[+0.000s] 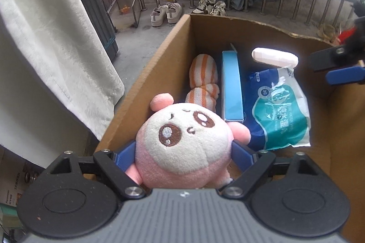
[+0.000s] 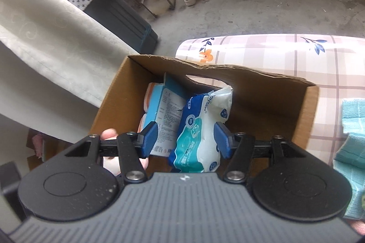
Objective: Organize soft objects
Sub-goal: 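Open the left tool dropping the doll in the box while the right tool releases the wipes pack, then close the left tool on the pink knit pad while the right tool reaches the white cotton swab pack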
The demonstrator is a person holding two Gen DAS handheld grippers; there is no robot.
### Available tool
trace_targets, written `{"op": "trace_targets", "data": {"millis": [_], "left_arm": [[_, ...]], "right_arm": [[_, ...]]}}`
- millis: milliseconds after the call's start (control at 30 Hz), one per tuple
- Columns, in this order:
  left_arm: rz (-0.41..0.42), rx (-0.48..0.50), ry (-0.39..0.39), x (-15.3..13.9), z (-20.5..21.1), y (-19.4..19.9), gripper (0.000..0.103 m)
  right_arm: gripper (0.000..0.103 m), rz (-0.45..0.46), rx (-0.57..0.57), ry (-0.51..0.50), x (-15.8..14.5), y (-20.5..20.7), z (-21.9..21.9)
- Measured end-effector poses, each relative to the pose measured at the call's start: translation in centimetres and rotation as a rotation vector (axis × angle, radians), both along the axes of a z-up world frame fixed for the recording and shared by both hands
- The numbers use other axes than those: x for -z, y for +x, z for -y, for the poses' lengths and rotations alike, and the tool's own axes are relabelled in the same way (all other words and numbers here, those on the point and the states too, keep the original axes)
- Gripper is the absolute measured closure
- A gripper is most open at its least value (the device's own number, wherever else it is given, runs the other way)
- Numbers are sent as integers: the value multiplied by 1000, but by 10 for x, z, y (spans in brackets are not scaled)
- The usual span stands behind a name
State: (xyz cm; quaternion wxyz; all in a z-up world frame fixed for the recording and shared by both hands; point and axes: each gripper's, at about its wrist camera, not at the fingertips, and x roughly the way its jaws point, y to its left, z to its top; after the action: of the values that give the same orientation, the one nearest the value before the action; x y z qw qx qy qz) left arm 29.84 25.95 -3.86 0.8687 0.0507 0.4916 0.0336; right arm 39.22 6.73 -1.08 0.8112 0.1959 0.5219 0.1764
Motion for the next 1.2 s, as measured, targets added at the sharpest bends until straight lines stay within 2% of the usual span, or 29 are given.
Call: {"op": "trace_targets", "data": {"millis": [233, 533, 633, 800, 967, 1200], "left_arm": [[-74, -12, 41, 9, 8, 10, 10], [-23, -73, 0, -17, -1, -4, 9], [4, -92, 2, -29, -3, -13, 9], [61, -117, -46, -59, -3, -37, 9], [142, -63, -123, -94, 19, -80, 7], [247, 90, -203, -132, 81, -146, 5]], "right_arm": [[46, 14, -17, 21, -5, -10, 9], [45, 58, -49, 42, -24, -23, 11], [44, 77, -51, 63, -36, -29, 15], [44, 120, -59, 104, -63, -47, 32], [38, 177, -91, 141, -97, -81, 69], [32, 242, -85, 177, -128, -155, 151]]}}
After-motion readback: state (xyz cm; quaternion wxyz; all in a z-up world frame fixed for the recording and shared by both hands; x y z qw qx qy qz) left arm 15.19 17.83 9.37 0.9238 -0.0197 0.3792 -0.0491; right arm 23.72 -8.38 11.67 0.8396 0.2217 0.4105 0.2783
